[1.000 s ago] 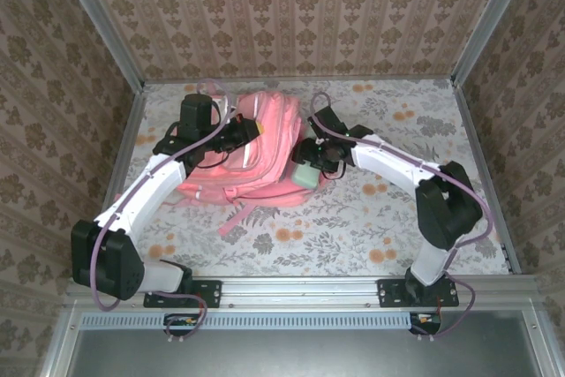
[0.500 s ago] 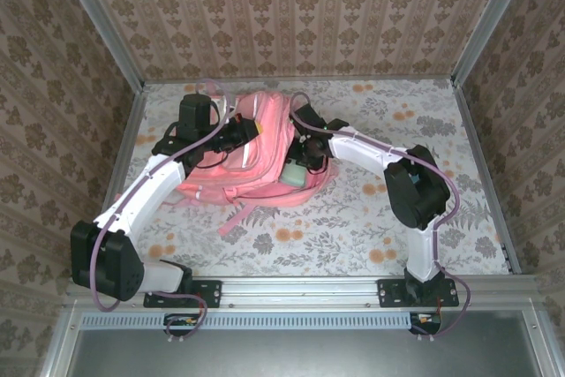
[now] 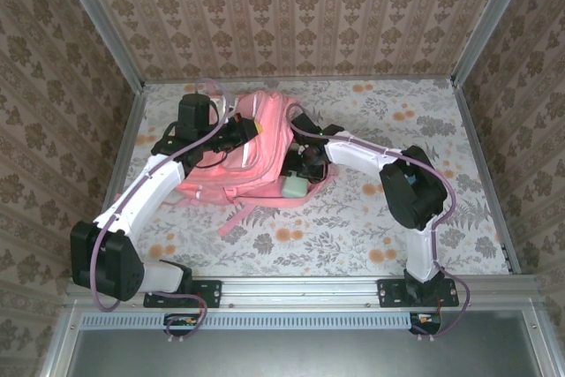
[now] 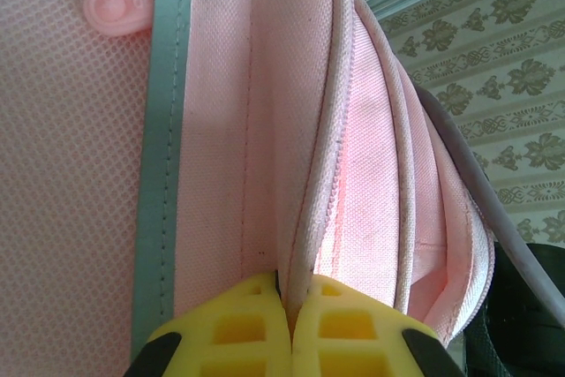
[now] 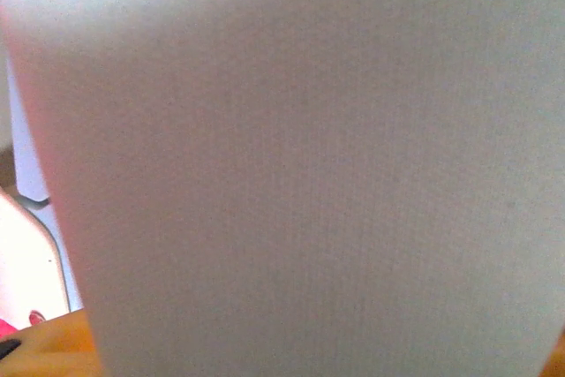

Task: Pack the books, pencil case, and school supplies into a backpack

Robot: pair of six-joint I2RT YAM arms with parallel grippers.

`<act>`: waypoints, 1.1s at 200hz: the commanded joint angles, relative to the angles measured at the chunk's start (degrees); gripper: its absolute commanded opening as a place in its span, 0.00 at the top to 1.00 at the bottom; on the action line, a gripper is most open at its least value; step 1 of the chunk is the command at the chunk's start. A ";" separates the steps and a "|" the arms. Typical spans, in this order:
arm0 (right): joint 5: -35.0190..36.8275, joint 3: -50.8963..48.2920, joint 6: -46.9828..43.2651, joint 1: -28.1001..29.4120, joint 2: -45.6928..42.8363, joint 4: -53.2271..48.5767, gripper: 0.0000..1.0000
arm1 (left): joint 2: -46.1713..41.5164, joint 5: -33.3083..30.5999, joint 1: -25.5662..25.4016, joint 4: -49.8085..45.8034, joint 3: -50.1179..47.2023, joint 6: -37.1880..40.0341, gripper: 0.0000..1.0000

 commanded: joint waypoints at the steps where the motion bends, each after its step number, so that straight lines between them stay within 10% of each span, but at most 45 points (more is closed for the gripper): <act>1: 0.79 1.72 -1.55 -1.81 2.82 -5.07 0.27 | -2.01 0.47 0.98 4.39 0.87 0.16 1.00; 45: 1.67 4.29 -4.27 -2.11 0.66 -5.13 0.01 | -1.16 0.69 0.72 2.48 0.94 1.97 1.00; 146: 16.93 -7.92 -4.77 -4.19 -17.17 -3.34 0.01 | 2.19 -6.55 -2.73 -6.26 3.19 9.76 1.00; 220: 18.15 -21.60 -5.40 -16.34 -24.19 3.92 0.00 | 5.99 -8.81 -6.81 -10.07 8.12 10.81 1.00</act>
